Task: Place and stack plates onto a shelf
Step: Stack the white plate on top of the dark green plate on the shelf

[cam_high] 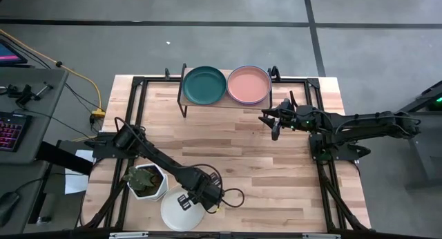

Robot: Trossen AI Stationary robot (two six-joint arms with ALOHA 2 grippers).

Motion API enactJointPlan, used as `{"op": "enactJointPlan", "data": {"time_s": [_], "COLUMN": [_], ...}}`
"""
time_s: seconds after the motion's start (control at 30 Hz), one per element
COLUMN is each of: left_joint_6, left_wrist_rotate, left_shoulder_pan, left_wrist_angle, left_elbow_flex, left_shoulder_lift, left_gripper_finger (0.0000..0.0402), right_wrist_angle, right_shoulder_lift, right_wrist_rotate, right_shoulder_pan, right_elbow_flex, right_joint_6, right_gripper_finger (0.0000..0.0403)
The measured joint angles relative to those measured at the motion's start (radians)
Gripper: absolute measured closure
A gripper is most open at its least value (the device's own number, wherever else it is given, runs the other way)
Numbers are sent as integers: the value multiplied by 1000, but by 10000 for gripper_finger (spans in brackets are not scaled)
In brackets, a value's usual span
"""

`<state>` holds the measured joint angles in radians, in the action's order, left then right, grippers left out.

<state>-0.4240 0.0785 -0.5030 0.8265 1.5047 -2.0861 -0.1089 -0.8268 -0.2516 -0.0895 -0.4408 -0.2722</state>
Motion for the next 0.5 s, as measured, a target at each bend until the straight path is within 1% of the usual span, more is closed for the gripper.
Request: {"op": "enactJointPlan", "data": {"time_s": [0.2, 0.5], "left_joint_6": [0, 0], "left_wrist_rotate": [8, 9], "left_shoulder_pan": [0, -2], "left_wrist_angle": [-1, -1], "left_elbow_flex": [0, 0], "left_shoulder_lift": [0, 0], "left_gripper_finger": [307, 333], "right_wrist_angle": [0, 16], "right_shoulder_lift": [0, 0], "right_wrist_rotate": [0, 0], "right_shoulder_pan": [0, 0], "right_elbow_flex": [0, 0], "right_joint_6": [0, 0], "right_gripper_finger": [247, 247]}}
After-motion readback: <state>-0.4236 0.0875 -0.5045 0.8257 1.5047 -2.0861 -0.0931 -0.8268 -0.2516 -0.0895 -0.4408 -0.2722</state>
